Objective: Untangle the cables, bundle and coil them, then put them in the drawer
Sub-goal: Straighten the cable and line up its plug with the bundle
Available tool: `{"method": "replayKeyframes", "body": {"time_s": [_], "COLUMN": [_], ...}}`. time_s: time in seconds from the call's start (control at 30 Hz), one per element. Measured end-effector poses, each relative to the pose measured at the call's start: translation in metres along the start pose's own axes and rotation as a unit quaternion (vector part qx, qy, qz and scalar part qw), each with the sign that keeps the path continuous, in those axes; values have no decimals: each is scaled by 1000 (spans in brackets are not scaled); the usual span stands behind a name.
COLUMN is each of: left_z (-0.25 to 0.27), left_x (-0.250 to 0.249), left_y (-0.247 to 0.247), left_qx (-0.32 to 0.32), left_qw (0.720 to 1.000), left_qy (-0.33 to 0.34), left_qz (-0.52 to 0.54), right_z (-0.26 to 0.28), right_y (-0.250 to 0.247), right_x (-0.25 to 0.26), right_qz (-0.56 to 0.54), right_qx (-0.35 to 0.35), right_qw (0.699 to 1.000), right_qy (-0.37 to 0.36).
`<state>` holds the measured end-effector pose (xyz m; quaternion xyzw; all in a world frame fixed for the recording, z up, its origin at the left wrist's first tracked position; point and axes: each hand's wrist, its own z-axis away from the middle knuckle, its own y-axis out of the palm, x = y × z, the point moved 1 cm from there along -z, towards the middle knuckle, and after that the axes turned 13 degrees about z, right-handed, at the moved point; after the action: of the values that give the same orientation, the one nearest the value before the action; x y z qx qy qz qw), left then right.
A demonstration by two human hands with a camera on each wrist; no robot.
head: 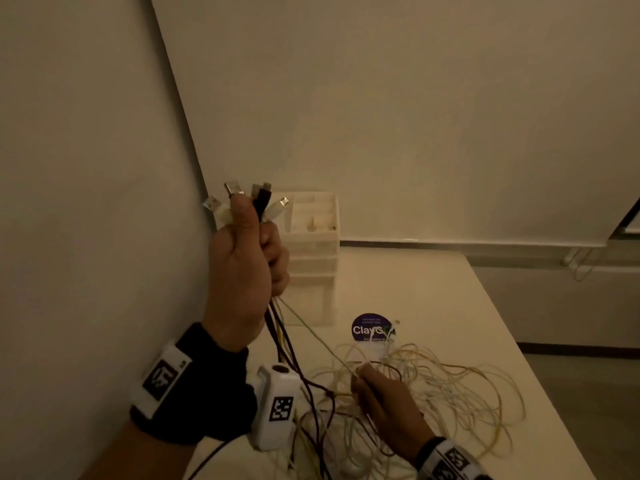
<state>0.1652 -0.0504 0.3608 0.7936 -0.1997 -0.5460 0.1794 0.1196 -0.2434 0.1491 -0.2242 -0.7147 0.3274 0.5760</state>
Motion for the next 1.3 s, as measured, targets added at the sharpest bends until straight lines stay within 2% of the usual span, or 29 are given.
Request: {"method": "replayKeyframes", "body": {"time_s": [0.07, 0.13, 0.2, 0.23, 0.3, 0.33, 0.43, 0.5, 0.57, 0.63, 0.7, 0.77, 0.83, 0.93, 1.1, 1.2, 1.3], "left_z": [4, 14, 27, 34, 47, 51, 51, 45, 39, 35, 34, 38, 42, 41, 25, 22, 32], "left_x": [-7, -10, -8, -6, 2, 9, 31, 40, 43, 45, 50, 56, 61, 63, 45, 32, 23], "left_y": [-3, -6, -12, -14, -16, -16, -17, -10, 3, 11, 15, 18, 17, 15, 3, -13, -24], "left_qx": [18, 40, 71, 88, 118, 122, 97, 83, 103, 138, 159, 171, 153, 97, -41, -70, -116], "left_qw": [999, 997, 990, 980, 940, 928, 931, 935, 935, 921, 895, 883, 894, 910, 967, 970, 973], "left_qy": [21, 10, -23, -39, -63, -79, -92, -52, 14, 52, 50, 33, 23, 33, 33, 48, 52], "left_qz": [-44, -65, -116, -174, -314, -343, -340, -340, -339, -362, -414, -435, -421, -402, -250, -228, -191], "right_z": [-5, -16, -31, -36, -45, -47, -56, -62, -65, -65, -59, -47, -34, -20, -21, -26, -36], "right_y": [10, 7, -6, -16, -42, -56, -91, -107, -120, -129, -132, -127, -116, -95, -44, -30, -34], "right_x": [-31, -44, -45, -41, -22, -6, 42, 70, 88, 93, 87, 75, 62, 41, -10, -38, -55], "right_qz": [18, 20, 2, -35, -133, -164, -141, -89, -11, 1, -35, -84, -123, -164, -55, -3, 53], "right_qx": [14, 3, -65, -113, -193, -209, -162, -110, -98, -95, -82, -46, -17, -17, -3, -2, -34], "right_qw": [999, 997, 993, 985, 963, 958, 976, 984, 980, 977, 983, 986, 985, 983, 998, 1000, 998], "right_qy": [39, 72, 100, 122, 132, 108, -20, -105, -175, -192, -163, -135, -117, -87, -18, 11, 10]}}
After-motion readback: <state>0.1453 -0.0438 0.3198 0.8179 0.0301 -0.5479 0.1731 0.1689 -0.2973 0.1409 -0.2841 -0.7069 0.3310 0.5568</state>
